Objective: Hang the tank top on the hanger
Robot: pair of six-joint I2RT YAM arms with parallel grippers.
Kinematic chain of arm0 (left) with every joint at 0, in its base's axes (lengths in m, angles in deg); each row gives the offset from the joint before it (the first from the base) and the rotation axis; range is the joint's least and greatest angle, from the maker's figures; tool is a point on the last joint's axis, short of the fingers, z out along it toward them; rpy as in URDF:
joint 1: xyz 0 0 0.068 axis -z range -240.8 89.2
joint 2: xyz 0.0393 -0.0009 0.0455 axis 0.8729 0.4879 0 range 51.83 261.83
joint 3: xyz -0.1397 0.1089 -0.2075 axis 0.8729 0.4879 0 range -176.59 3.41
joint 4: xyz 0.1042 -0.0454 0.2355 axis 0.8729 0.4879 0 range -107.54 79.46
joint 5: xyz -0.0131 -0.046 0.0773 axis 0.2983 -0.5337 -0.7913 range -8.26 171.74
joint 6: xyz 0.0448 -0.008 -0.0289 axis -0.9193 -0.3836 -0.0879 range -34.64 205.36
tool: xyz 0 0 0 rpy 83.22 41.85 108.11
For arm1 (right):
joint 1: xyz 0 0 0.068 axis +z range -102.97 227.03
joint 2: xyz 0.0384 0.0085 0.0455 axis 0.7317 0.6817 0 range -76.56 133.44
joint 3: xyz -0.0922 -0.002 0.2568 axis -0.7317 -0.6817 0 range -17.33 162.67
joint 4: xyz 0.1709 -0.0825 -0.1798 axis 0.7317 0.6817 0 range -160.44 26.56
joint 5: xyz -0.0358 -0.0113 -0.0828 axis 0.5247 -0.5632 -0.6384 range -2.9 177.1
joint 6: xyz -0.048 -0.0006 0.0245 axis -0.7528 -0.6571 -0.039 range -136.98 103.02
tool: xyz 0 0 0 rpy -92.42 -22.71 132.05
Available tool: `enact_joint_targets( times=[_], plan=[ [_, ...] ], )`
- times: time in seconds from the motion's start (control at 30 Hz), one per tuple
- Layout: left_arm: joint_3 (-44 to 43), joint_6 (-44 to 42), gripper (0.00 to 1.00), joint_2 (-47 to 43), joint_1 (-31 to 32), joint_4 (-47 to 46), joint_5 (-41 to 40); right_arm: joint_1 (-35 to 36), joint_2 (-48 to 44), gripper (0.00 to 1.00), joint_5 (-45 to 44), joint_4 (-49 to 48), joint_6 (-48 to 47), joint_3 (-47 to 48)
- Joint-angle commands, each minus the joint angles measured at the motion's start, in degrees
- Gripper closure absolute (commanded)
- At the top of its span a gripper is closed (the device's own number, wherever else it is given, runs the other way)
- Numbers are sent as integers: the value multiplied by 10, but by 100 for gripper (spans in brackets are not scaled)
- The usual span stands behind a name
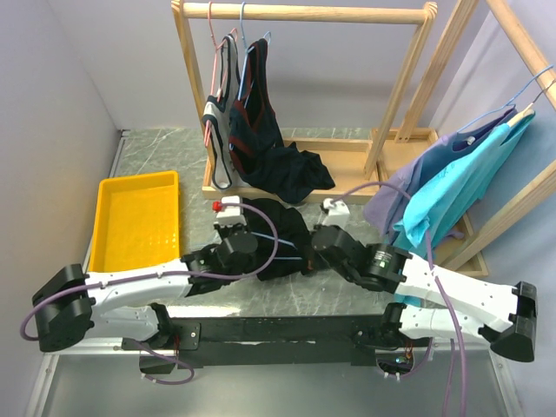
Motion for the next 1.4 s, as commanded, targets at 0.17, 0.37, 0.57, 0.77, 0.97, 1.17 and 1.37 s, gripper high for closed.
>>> enact_joint_targets(
  times=[0.17,0.37,0.57,0.77,0.97,1.17,1.37],
  plan=[
    [-144,22,99,57,25,41,-16,7,68,100,-23,-106,-34,91],
    [-193,-1,99,37,35,115,-35,4,41,100,-68,-62,-49,101],
    [-272,-101,99,5,45,188,-16,5,-2,62,-8,-67,-127,151],
    [-403,-153,99,8,46,325,33,4,-49,53,109,-101,-231,193],
    [-624,-242,99,58,50,445,41,5,-58,53,145,-96,-295,265],
    [-818,-339,99,126,53,483,59,5,-34,52,137,-76,-342,369],
    [-907,-451,99,197,113,485,31,5,-21,51,103,-55,-389,422]
  ],
)
